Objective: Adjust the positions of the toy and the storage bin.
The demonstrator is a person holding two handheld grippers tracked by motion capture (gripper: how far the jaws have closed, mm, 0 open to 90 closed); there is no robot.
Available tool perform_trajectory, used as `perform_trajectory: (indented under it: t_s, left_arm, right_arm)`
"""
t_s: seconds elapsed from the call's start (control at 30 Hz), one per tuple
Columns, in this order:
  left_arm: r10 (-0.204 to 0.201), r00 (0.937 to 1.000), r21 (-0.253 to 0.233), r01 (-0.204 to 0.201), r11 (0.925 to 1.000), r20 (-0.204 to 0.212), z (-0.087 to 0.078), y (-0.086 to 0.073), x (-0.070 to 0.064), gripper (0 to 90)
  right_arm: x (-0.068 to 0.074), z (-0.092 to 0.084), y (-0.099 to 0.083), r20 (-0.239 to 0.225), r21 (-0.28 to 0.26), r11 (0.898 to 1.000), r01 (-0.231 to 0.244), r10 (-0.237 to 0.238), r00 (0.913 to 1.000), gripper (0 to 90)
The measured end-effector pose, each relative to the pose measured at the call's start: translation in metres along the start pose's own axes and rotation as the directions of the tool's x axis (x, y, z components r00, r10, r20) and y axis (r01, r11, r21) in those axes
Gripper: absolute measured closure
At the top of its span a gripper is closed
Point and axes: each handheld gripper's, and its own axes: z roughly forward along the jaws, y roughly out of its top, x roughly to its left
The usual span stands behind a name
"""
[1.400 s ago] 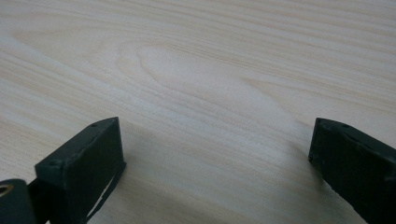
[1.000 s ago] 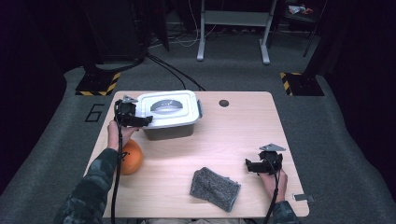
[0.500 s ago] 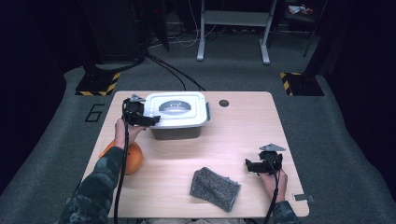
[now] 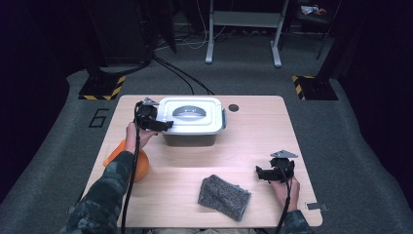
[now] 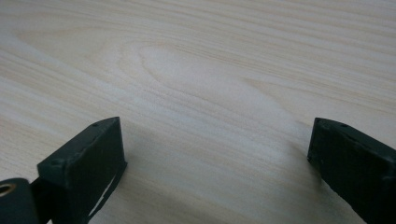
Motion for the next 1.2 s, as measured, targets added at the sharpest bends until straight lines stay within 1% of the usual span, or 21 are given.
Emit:
perform_trajectory:
  t_s: [0.03,0.07,0.1,0.13,0.17,0.2,0.3,0.43,0.47,0.53,0.57,0.67,0.9,1.1,1.17,1.2]
  left_arm:
    - [0.005,1.0000,-0.006,-0.005,1.0000,0.001,0.001,0.000,-0.001,14.3]
    - [-0.001,1.0000,-0.006,0.001,1.0000,0.006,0.002,0.001,-0.003,14.3]
    - [0.008,0.9999,0.002,-0.009,1.0000,0.012,0.002,0.002,-0.003,14.3]
    - [0.000,0.9999,-0.005,0.000,1.0000,0.015,0.004,0.003,-0.005,14.3]
    - [0.010,0.9998,-0.001,-0.010,1.0000,0.019,0.004,0.003,-0.005,14.2]
    - [0.003,0.9998,-0.016,-0.003,0.9999,0.021,0.006,0.003,-0.007,14.2]
    - [0.002,0.9990,-0.013,-0.002,0.9999,0.044,0.010,0.005,-0.008,14.1]
    - [0.003,0.9988,-0.013,-0.002,0.9999,0.049,0.012,0.008,-0.012,14.0]
    - [0.009,0.9987,-0.006,-0.009,0.9999,0.051,0.013,0.009,-0.014,14.1]
    - [0.016,0.9979,-0.003,-0.016,0.9999,0.062,0.014,0.010,-0.015,14.0]
    - [0.012,0.9978,-0.009,-0.011,0.9999,0.065,0.015,0.010,-0.016,14.1]
    - [0.020,0.9972,-0.003,-0.020,0.9998,0.072,0.016,0.011,-0.018,14.1]
    - [0.024,0.9957,-0.010,-0.023,0.9997,0.090,0.019,0.013,-0.021,14.1]
    - [0.027,0.9951,-0.011,-0.026,0.9996,0.095,0.021,0.014,-0.024,14.1]
    - [0.025,0.9943,-0.012,-0.024,0.9996,0.103,0.022,0.015,-0.025,14.1]
    - [0.030,0.9938,-0.015,-0.029,0.9995,0.107,0.023,0.015,-0.025,14.0]
  right_arm:
    - [0.000,0.000,0.000,-0.001,0.001,1.000,0.001,-0.001,1.0000,2.8]
    - [0.000,0.000,0.000,-0.001,0.001,1.000,0.001,-0.001,1.0000,2.9]
    - [0.000,0.000,0.000,-0.001,0.001,1.000,0.001,-0.001,1.0000,2.8]
    - [0.000,0.000,0.000,-0.001,0.001,1.000,0.000,0.000,1.0000,2.9]
    - [0.000,0.000,0.000,-0.001,0.001,1.000,0.001,-0.001,1.0000,2.9]
    - [0.000,0.000,0.000,-0.001,0.001,1.000,0.001,-0.001,1.0000,2.9]
    - [0.001,0.000,0.000,-0.003,0.000,1.000,0.001,-0.001,1.0000,2.9]
    - [0.001,0.000,0.000,-0.003,0.000,1.000,0.000,0.000,1.0000,3.0]
    - [0.001,0.000,0.000,-0.003,0.000,1.000,0.000,0.000,1.0000,3.0]
    - [0.001,0.000,0.000,-0.003,0.000,1.000,-0.001,0.001,1.0000,3.0]
    - [0.001,0.000,0.000,-0.003,0.000,1.000,0.000,0.000,1.0000,3.0]
    - [0.001,0.000,0.000,-0.003,0.000,1.000,-0.001,0.001,1.0000,3.0]
    - [0.001,0.000,0.000,-0.003,0.000,1.000,0.000,0.000,1.0000,3.0]
    - [0.001,0.000,0.000,-0.003,0.000,1.000,-0.001,0.001,1.0000,3.0]
    - [0.001,0.000,0.000,-0.003,0.000,1.000,-0.001,0.001,1.0000,3.1]
    - [0.001,0.000,0.000,-0.004,0.001,1.000,-0.002,0.002,1.0000,3.1]
